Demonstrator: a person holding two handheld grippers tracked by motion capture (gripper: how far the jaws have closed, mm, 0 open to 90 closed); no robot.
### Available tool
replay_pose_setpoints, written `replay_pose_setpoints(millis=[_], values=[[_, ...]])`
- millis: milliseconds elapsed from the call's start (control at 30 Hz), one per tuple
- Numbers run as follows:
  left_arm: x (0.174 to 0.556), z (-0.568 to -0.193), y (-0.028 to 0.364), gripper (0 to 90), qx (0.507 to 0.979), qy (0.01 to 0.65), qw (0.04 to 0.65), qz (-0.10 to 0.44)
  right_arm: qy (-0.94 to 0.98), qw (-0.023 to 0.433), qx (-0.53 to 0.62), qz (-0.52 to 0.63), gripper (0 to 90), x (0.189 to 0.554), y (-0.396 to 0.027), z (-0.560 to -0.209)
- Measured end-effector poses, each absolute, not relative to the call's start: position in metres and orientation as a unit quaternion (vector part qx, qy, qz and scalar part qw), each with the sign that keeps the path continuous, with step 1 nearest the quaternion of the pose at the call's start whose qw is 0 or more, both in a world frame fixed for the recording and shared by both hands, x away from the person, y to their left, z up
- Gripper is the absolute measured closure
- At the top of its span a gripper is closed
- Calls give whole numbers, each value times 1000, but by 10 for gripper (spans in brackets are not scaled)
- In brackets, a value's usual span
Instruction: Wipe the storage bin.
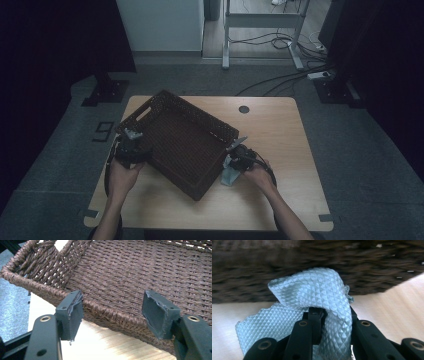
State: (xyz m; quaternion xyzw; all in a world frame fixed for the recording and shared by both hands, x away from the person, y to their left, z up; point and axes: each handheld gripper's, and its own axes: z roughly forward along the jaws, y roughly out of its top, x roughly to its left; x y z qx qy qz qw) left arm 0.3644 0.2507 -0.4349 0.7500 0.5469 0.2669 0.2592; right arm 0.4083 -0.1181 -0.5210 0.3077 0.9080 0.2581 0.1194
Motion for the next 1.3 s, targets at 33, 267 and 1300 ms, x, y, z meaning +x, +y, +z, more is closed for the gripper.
replay_pose_setpoints(millis=[33,267,1300], values=[[364,-435,251,338,750,547,259,267,909,115,304,260,746,405,-117,-521],[364,-435,251,338,750,547,259,267,919,105,274,264,746,381,-104,-521],[364,-435,251,338,750,545,262,267,941,41,153,298,748,298,-44,-519]])
